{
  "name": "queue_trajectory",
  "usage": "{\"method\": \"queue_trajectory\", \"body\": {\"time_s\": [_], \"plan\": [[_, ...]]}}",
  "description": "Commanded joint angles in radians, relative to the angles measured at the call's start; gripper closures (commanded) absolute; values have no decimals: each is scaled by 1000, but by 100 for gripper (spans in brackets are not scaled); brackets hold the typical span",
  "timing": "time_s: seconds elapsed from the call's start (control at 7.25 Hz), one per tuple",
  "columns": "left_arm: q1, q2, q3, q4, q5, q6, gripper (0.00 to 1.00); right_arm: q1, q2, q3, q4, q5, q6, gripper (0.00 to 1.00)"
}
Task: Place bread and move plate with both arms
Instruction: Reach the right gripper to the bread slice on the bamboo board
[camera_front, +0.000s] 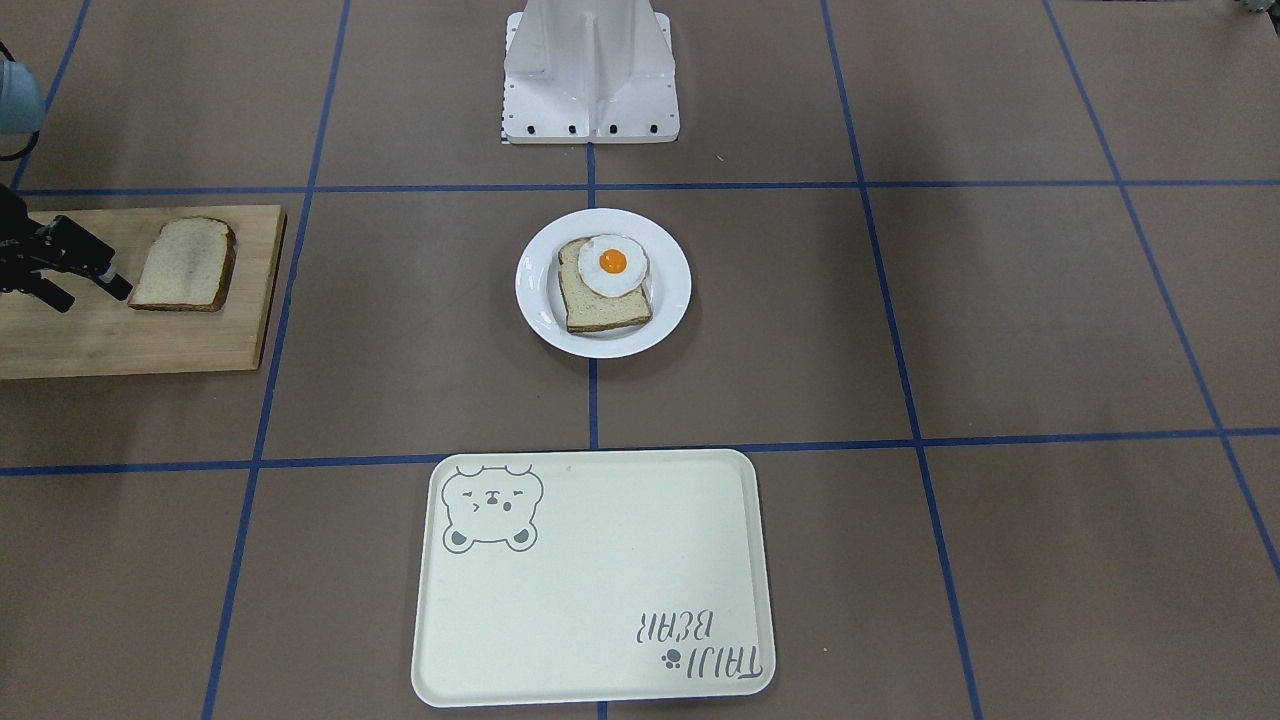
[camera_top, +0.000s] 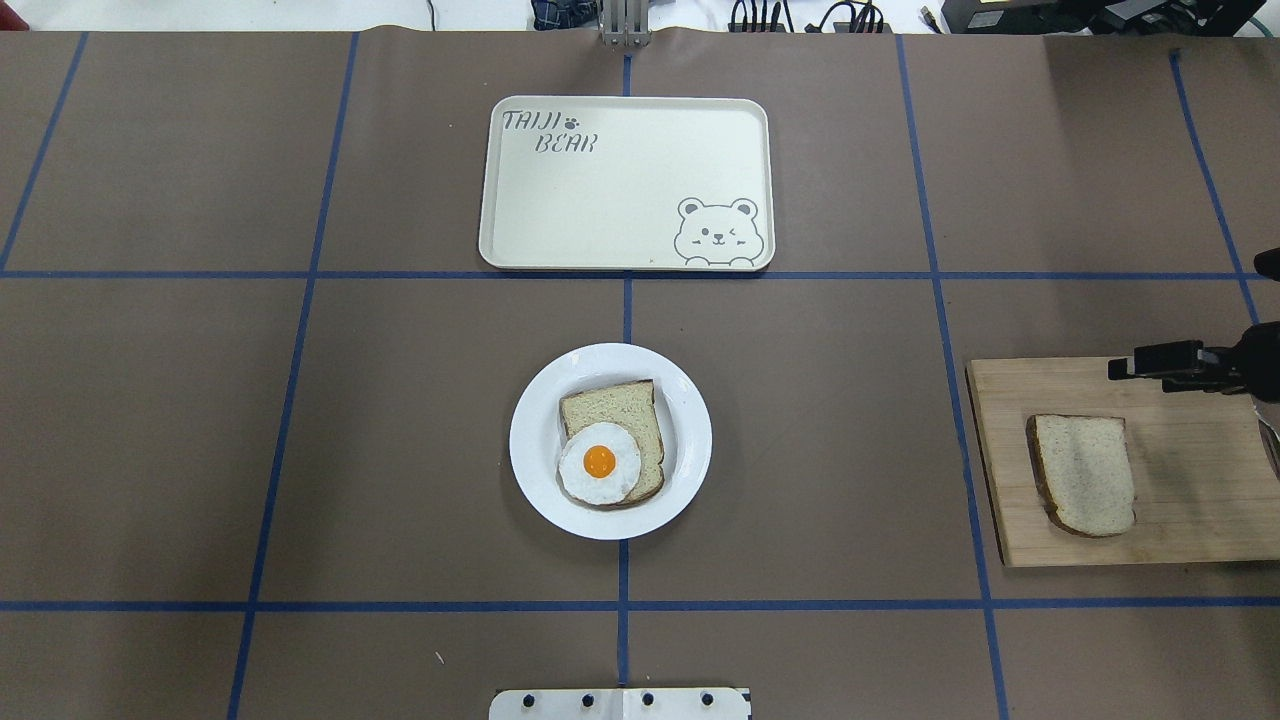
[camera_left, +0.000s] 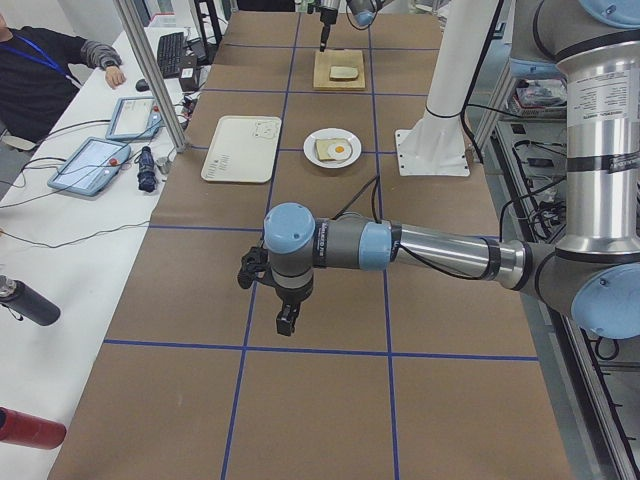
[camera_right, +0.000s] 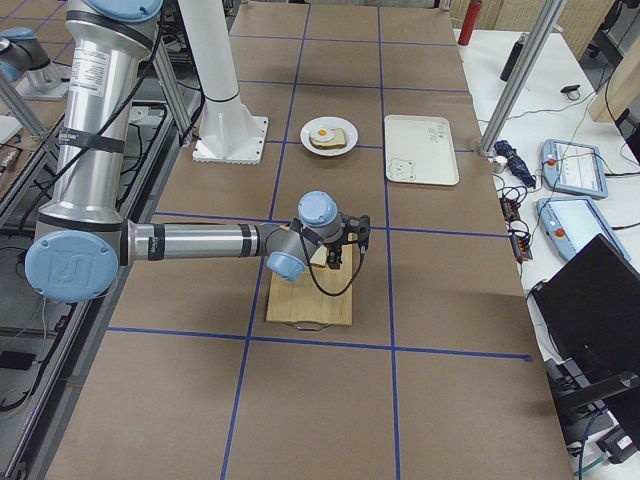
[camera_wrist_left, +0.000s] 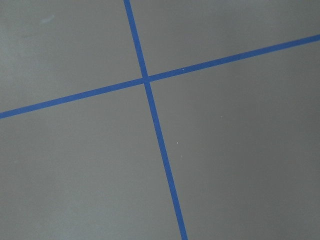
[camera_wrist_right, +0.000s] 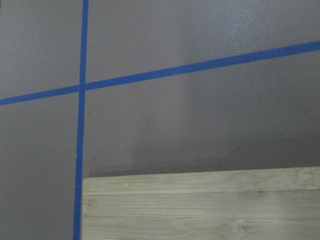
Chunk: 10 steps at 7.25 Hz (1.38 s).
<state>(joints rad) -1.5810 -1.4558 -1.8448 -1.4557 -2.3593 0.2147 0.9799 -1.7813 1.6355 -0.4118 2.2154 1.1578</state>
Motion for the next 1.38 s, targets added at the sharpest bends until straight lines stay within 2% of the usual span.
{"method": "queue_trajectory", "body": {"time_s": [0.0,0.41,1.24], "plan": [[-1,2,1,0,0,0,2,-72,-19,-20,59,-49,34,25],[1,12,-1,-3,0,2,2,-113,-72,-20,94,-86,29,33],[1,18,4,-3,0,3,2,-161,-67,-16,94,-109,29,58]]}}
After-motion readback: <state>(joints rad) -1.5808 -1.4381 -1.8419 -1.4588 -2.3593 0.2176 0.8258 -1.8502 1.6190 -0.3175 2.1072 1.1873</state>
